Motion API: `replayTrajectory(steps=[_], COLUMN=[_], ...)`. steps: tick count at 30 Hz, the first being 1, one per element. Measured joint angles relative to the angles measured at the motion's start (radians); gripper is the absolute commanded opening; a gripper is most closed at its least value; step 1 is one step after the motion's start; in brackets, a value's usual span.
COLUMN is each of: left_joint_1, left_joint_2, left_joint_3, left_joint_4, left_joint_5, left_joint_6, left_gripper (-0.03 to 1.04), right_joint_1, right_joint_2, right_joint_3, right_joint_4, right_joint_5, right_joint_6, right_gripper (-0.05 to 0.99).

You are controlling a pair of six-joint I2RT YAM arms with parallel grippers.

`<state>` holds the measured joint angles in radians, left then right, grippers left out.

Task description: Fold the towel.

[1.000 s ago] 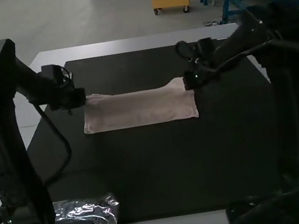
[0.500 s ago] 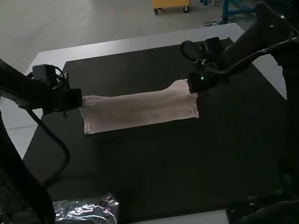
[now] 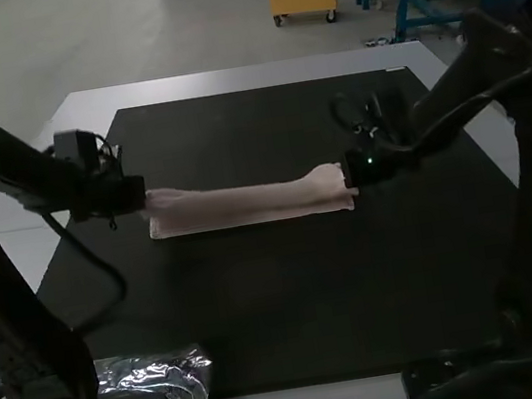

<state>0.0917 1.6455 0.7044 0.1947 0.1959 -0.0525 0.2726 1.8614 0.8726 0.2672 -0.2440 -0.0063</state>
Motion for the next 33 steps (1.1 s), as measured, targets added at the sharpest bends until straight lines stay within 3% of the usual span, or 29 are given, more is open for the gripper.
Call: replayTrajectory(steps=[1,2,4,5,6,7,21,33], left_joint_1=[0.001,0.001,0.005,0.009,0.014,0.016,0.02,0.02], left_joint_2=[0.0,0.0,0.0,0.0,0.0,0.0,-0.015,-0.022], left_joint_3=[-0.026,-0.051,-0.1,-0.117,-0.132,-0.14,-0.045,-0.039], left_joint_4=[0.021,0.045,0.09,0.105,0.116,0.12,0.063,0.055], left_joint_5=[0.0,0.0,-0.002,-0.003,-0.006,-0.008,-0.012,-0.012], left_joint_6=[0.0,0.0,0.003,0.005,0.003,0.003,-0.002,-0.01], left_gripper=[0.05,0.16,0.46,0.68,0.87,0.97,0.97,0.97], right_joint_1=[0.0,0.0,0.0,-0.002,-0.005,-0.009,-0.015,0.011], right_joint_2=[0.0,0.0,0.003,0.005,0.008,0.01,0.011,0.061], right_joint_3=[-0.016,-0.03,-0.052,-0.061,-0.069,-0.076,-0.048,-0.047], right_joint_4=[0.02,0.031,0.035,0.039,0.043,0.045,0.052,0.072], right_joint_5=[0.0,-0.002,-0.002,0.0,0.0,0.001,0.009,0.025], right_joint_6=[0.003,0.01,0.016,0.017,0.018,0.019,0.032,0.031], right_gripper=[0.17,0.31,0.66,0.81,0.86,0.91,0.91,0.9])
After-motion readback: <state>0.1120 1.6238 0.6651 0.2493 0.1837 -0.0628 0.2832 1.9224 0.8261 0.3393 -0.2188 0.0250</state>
